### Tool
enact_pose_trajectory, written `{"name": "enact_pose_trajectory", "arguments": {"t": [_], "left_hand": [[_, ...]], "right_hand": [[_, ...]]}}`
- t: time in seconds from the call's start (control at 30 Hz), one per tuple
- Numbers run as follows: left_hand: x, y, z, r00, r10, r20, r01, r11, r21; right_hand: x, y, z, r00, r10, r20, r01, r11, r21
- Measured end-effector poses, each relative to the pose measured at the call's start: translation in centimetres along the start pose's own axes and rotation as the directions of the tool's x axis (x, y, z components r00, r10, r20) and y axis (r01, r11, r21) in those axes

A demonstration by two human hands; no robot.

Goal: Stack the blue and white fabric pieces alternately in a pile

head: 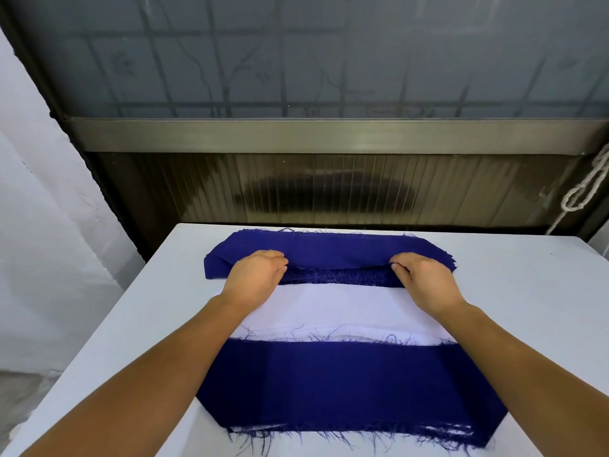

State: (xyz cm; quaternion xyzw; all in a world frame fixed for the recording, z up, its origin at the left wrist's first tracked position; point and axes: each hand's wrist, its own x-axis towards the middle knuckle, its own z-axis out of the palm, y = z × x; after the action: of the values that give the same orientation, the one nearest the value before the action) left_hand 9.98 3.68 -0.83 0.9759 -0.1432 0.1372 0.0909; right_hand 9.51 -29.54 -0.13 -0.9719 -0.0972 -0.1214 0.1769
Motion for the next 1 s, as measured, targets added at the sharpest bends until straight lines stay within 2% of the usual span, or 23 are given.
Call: {"name": "enact_pose_trajectory", "arguments": {"t": [0.17, 0.33, 0.47, 0.63, 0.8, 0.9, 0.93, 1.0], "left_hand": [[1.0, 0.3, -0.7, 0.997, -0.072, 0.019, 0.072, 0.997, -0.016], [1.9, 0.3, -1.1, 0.971, -0.241, 0.014, 0.239, 0.956, -0.168], [2.8, -0.1, -1.6, 0.965, -0.245, 0.090, 0.260, 0.928, -0.266], [2.9, -0.2, -1.6, 0.969, -0.219, 0.118, 0.237, 0.954, -0.182], [2.5, -0.7, -1.0, 0.977, -0.210, 0.043, 0.214, 0.971, -0.105], [2.7, -0.8, -1.6, 0.977, -0.204, 0.067, 0.209, 0.974, -0.086], [2.7, -0.7, -2.0, 0.979, -0.193, 0.066, 0.197, 0.978, -0.063], [2.5, -0.5, -2.9, 0.985, -0.170, -0.011, 0.170, 0.985, -0.015]], "right_hand": [[0.9, 0.0, -0.3, 0.996, 0.085, 0.016, -0.086, 0.991, 0.105], [1.9, -0.2, -0.3, 0.984, 0.172, 0.052, -0.179, 0.964, 0.195], [2.5, 0.0, -0.6, 0.977, 0.204, 0.068, -0.215, 0.933, 0.289], [2.3, -0.1, -0.4, 0.980, 0.181, 0.088, -0.195, 0.961, 0.196], [2.1, 0.0, -0.4, 0.985, 0.154, 0.076, -0.164, 0.974, 0.157], [2.2, -0.1, -0.7, 0.985, 0.150, 0.087, -0.161, 0.976, 0.144], [2.0, -0.4, -0.9, 0.988, 0.148, 0.046, -0.153, 0.979, 0.136], [1.7, -0.9, -1.7, 0.985, 0.067, -0.158, -0.062, 0.997, 0.035]]}}
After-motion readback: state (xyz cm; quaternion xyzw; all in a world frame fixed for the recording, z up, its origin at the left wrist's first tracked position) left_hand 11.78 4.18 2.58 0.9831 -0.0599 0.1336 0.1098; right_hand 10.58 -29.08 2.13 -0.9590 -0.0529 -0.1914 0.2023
